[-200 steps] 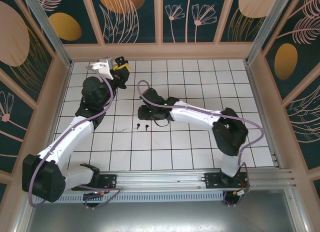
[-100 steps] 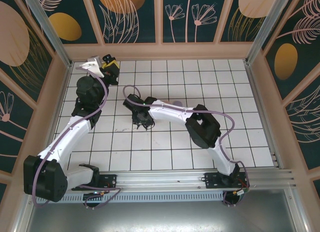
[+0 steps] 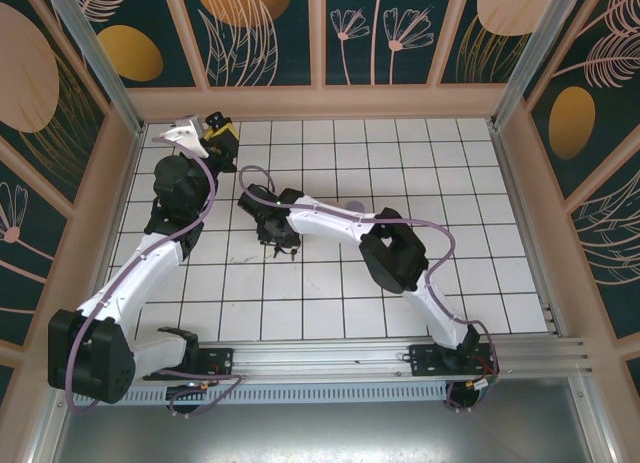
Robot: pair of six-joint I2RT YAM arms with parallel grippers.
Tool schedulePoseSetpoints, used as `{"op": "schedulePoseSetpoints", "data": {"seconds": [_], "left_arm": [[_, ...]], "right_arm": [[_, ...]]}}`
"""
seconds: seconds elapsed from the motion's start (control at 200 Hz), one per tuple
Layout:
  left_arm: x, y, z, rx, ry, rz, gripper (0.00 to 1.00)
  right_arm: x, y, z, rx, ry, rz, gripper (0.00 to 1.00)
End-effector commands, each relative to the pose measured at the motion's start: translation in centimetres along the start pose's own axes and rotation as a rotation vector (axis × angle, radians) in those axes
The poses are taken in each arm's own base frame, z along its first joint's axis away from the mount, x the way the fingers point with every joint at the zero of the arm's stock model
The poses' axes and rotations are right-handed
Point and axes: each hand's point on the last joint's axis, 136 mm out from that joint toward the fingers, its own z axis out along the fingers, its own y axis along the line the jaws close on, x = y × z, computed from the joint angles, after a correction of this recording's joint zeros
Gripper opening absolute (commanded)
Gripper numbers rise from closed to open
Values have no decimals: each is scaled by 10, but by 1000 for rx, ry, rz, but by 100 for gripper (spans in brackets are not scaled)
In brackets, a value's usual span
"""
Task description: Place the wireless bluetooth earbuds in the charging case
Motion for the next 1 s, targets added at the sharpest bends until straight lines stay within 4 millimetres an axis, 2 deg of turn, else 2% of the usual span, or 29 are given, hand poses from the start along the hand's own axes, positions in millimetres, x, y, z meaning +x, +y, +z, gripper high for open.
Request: {"op": "schedulePoseSetpoints", "data": {"seconds": [0.0,0.751,0.991], "left_arm": [[-19,-3,-7,12,-71,-6,0],[-18,-1,-7,11,-77,-9,0],[-19,-1,-7,11,-81,-15,0]], "right_arm": [[10,-6,6,45,40,9,33],[29,-3,27,56,96,-15,30],[35,-12,32,121,91,-48,29]]}}
